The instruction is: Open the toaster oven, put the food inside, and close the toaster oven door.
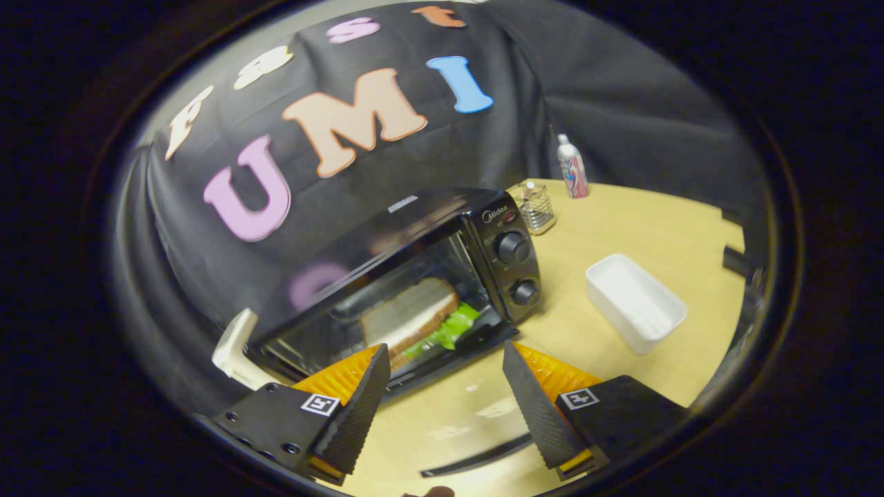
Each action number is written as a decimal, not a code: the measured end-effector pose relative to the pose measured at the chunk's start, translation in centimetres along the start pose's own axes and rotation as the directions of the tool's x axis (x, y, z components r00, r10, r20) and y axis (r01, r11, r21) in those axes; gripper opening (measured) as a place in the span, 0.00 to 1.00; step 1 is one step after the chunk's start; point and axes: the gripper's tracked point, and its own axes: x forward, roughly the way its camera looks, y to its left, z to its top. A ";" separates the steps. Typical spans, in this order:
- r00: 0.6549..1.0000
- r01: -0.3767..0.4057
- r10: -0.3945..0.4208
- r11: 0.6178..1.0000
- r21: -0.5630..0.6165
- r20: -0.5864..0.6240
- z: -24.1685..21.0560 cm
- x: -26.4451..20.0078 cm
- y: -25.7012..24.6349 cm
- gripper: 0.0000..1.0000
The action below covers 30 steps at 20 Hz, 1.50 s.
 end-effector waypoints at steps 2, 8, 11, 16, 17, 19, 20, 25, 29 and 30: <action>1.000 0.023 -0.024 0.996 -0.089 -0.013 -0.7 -1.9 -1.1 1.00; 0.996 0.023 -0.042 0.974 -0.225 -0.076 -4.8 -6.6 -3.9 1.00; 0.990 0.027 -0.065 0.959 -0.281 -0.126 -7.2 -7.5 -5.2 1.00; 0.974 0.000 -0.076 0.941 -0.338 -0.213 -11.0 -6.7 -5.9 1.00; 0.971 -0.020 -0.065 0.937 -0.348 -0.232 -11.7 -6.1 -5.7 1.00; 0.968 -0.048 -0.047 0.930 -0.365 -0.247 -12.2 -5.3 -5.4 1.00; 0.966 -0.062 -0.037 0.927 -0.369 -0.255 -12.4 -5.1 -5.1 1.00; 0.974 -0.082 0.000 0.932 -0.354 -0.225 -11.4 -5.4 -4.2 0.99; 0.985 -0.125 0.084 0.950 -0.287 -0.151 -8.1 -6.3 -1.8 0.98; 0.987 -0.125 0.090 0.950 -0.287 -0.132 -7.2 -6.5 -1.3 0.98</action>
